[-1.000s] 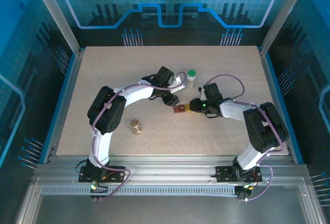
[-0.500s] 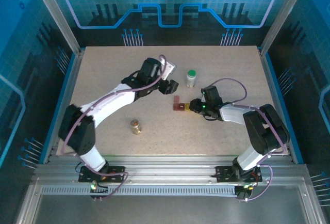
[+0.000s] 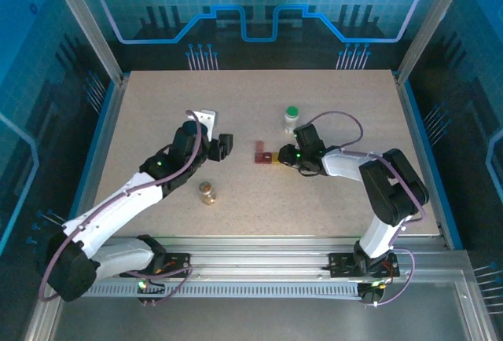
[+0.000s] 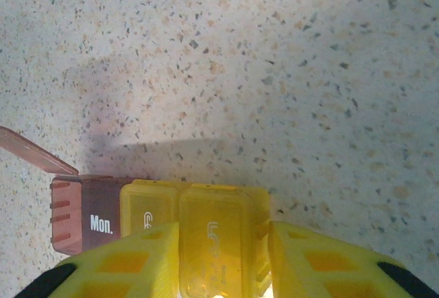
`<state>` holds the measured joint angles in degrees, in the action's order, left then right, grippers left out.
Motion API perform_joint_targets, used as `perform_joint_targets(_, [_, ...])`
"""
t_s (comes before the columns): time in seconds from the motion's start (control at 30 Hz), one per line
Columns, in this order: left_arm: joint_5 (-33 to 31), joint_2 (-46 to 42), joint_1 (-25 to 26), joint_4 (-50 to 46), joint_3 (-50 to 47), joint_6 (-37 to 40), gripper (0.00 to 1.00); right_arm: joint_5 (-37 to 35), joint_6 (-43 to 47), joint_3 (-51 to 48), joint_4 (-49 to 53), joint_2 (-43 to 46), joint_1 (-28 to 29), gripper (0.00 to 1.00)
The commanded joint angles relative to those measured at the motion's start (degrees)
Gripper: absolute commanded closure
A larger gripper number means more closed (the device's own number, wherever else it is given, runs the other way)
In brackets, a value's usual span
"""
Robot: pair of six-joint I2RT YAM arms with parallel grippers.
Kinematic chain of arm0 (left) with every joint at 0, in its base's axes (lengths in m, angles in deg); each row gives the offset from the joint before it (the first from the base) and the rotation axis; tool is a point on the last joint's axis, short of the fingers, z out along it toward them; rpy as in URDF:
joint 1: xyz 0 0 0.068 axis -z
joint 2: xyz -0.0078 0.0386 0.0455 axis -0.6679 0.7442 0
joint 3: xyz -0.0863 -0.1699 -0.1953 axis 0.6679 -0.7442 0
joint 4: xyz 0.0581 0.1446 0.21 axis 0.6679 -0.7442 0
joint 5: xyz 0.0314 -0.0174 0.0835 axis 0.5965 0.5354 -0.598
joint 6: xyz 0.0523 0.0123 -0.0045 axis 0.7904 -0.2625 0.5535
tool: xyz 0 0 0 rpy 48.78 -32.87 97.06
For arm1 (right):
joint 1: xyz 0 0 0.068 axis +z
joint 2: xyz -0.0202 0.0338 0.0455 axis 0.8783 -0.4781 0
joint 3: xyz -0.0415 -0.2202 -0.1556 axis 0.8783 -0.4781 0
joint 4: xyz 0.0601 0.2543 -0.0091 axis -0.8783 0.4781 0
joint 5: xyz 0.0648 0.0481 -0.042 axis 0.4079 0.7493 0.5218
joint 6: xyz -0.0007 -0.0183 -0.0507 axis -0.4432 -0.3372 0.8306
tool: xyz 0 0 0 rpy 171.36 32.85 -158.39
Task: Sort the pills into containers
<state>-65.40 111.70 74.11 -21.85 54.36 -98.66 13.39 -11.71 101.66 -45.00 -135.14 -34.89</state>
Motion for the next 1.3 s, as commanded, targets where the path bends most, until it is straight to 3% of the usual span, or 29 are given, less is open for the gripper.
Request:
perform_joint_targets(0.0, [-2.4,-1.9,0.2,-1.1,-1.6,-3.6,0.28,-1.8,-0.2,3.5,1.8,-1.9,1.0,0.63])
perform_joint_targets(0.3, [0.9,-1.3,0.2,2.8,-2.8,-5.1,0.27,-2.9,3.4,5.2,5.8,1.2,2.1,0.48])
perform_joint_targets(0.43, [0.7,-2.0,0.1,2.7,-3.9,-6.5,0.27,-4.0,8.8,6.4,11.3,5.2,2.2,0.46])
perform_joint_targets(0.67, [-7.3,-8.8,-0.8,-5.5,-5.5,-11.9,0.26,-1.8,22.2,8.8,17.9,12.4,5.6,0.46])
perform_joint_targets(0.83, [-4.6,-15.7,-3.2,-22.0,-6.5,-19.3,0.25,0.2,27.3,10.9,21.3,14.6,8.8,0.45])
perform_joint_targets(0.97, [-1.5,-18.9,-3.2,-31.3,-8.9,-24.8,0.23,-2.3,29.7,12.3,23.2,14.7,11.8,0.42])
perform_joint_targets(1.13, [6.5,-19.7,-2.0,-26.9,-14.3,-31.3,0.23,-2.2,29.8,10.5,20.1,16.5,12.9,0.39])
perform_joint_targets(1.27, [7.8,-16.1,0.5,-22.5,-15.0,-34.3,0.23,-1.9,29.9,9.1,19.2,18.0,12.9,0.36])
